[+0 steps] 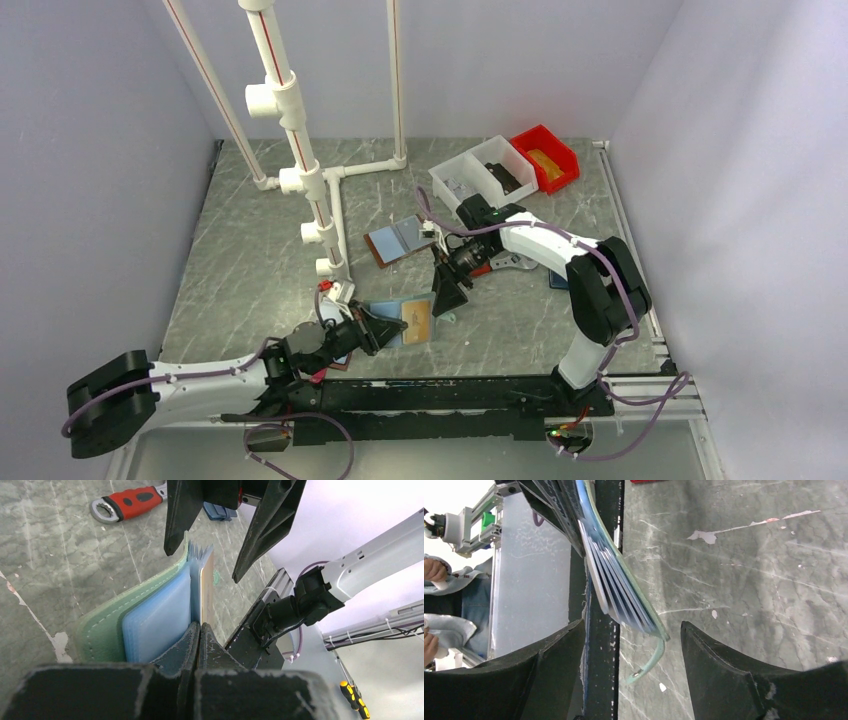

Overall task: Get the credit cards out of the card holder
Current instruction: Remove the credit card from the card holder.

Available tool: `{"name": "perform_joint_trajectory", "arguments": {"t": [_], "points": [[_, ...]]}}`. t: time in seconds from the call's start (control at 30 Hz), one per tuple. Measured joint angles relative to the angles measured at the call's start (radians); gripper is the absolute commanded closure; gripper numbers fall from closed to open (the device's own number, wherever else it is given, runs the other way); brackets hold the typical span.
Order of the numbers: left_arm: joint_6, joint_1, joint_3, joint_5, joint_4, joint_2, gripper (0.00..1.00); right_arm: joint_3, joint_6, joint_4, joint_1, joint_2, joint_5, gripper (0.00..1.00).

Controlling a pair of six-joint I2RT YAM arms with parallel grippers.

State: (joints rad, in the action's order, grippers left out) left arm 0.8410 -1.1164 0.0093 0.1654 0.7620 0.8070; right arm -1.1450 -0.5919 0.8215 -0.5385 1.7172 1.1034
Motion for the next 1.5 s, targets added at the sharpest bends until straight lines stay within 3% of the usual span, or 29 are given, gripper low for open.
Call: {"name": "perform_joint_trajectory", "arguments": {"t": [0.23,0.63,0.97,1.07,1.2,1.5], "points": [[-0.016,0.000,0.000,-0.027,0.055,0.053,1.00,0.000,-0.001,0.002,-0.006,0.000,0.010,0.35],[-0.018,0.000,0.000,-0.042,0.067,0.000,1.00,0.000,-0.089,0.080,-0.009,0.000,0.084,0.70],[-0.026,-0.001,0.000,-0.048,0.039,-0.060,1.00,-0.017,-0.190,0.171,-0.013,0.000,0.130,0.72],[-0.030,-0.001,0.000,-0.051,0.037,-0.060,1.00,-0.017,-0.190,0.173,-0.013,0.000,0.134,0.77],[-0.041,0.000,0.000,-0.055,0.042,-0.047,1.00,-0.017,-0.146,0.160,-0.014,0.000,0.136,0.83],[-0.062,0.002,0.000,-0.062,0.125,0.056,1.00,-0.005,-0.050,0.129,-0.009,0.000,0.130,0.84]]}}
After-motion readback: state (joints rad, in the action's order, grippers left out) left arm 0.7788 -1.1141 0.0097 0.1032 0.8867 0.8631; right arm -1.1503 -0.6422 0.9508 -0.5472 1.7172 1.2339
